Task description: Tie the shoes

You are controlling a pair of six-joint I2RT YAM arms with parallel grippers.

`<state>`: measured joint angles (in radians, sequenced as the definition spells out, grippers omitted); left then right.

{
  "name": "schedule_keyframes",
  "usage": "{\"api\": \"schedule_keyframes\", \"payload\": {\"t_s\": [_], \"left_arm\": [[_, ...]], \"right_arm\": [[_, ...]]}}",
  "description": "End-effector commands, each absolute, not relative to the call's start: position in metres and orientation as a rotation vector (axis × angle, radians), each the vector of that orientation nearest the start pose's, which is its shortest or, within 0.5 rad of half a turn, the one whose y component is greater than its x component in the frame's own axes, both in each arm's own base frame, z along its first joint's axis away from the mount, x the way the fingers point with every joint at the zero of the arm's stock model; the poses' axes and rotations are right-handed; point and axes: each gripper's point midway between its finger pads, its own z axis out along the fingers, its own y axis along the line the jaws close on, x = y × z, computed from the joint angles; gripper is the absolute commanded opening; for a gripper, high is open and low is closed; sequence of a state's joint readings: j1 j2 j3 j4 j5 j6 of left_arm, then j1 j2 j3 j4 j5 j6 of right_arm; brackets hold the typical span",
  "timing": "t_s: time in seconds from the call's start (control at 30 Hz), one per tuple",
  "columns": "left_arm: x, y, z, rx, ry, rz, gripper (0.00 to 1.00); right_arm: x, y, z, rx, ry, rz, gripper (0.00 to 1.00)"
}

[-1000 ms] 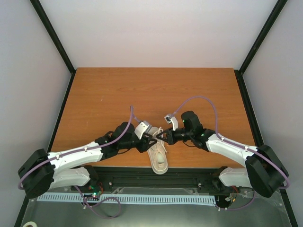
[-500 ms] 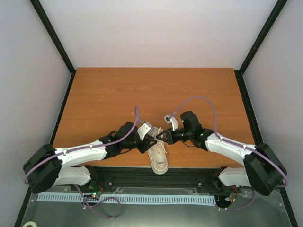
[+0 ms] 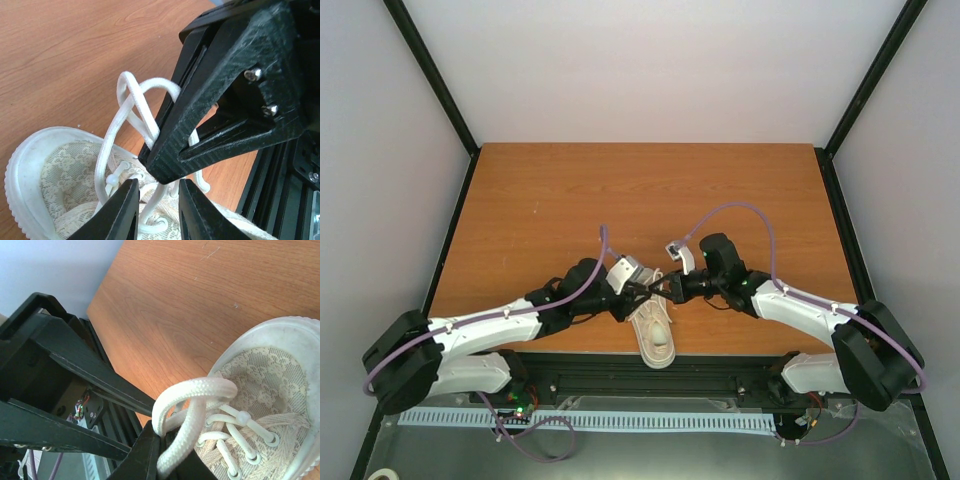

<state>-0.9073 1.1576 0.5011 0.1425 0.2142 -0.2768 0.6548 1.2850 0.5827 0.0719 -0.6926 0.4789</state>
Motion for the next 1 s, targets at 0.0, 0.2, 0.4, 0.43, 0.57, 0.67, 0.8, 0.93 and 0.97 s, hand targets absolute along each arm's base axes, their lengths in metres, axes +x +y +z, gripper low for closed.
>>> {"api": "schedule_keyframes", "payload": {"t_s": [0.0,0.2,0.4,0.43,0.57,0.67,0.8,0.93,0.97], "left_arm": [[0.189,-0.313,0.137,0.882,2.027,-0.916,0.26],[0.193,-0.318,0.126,0.894,2.060,-0.899,0.25],[0.198,-0.322,0.124,0.903,2.059,-0.878,0.26],[0.198,-0.323,0.123,0.907,2.058,-0.878,0.26],[0.199,-0.328,0.120,0.925,2.065,-0.884,0.25],[0.201,-0.329,0.119,0.920,2.067,-0.880,0.14],[0.204,-0.321,0.129,0.853,2.048,-0.869,0.01],[0.204,-0.311,0.144,0.787,2.024,-0.874,0.01],[0.203,-0.308,0.147,0.775,2.026,-0.873,0.01]], "right_arm": [[0.209,0.298,0.148,-0.640,2.250,1.375,0.03],[0.209,0.299,0.149,-0.642,2.246,1.378,0.03],[0.208,0.298,0.151,-0.652,2.242,1.376,0.03],[0.208,0.298,0.151,-0.654,2.241,1.376,0.03],[0.208,0.298,0.149,-0.654,2.245,1.376,0.03],[0.208,0.297,0.148,-0.649,2.249,1.368,0.03],[0.208,0.295,0.145,-0.645,2.257,1.347,0.03],[0.207,0.293,0.143,-0.639,2.264,1.338,0.03],[0.207,0.292,0.143,-0.638,2.264,1.337,0.03]]}}
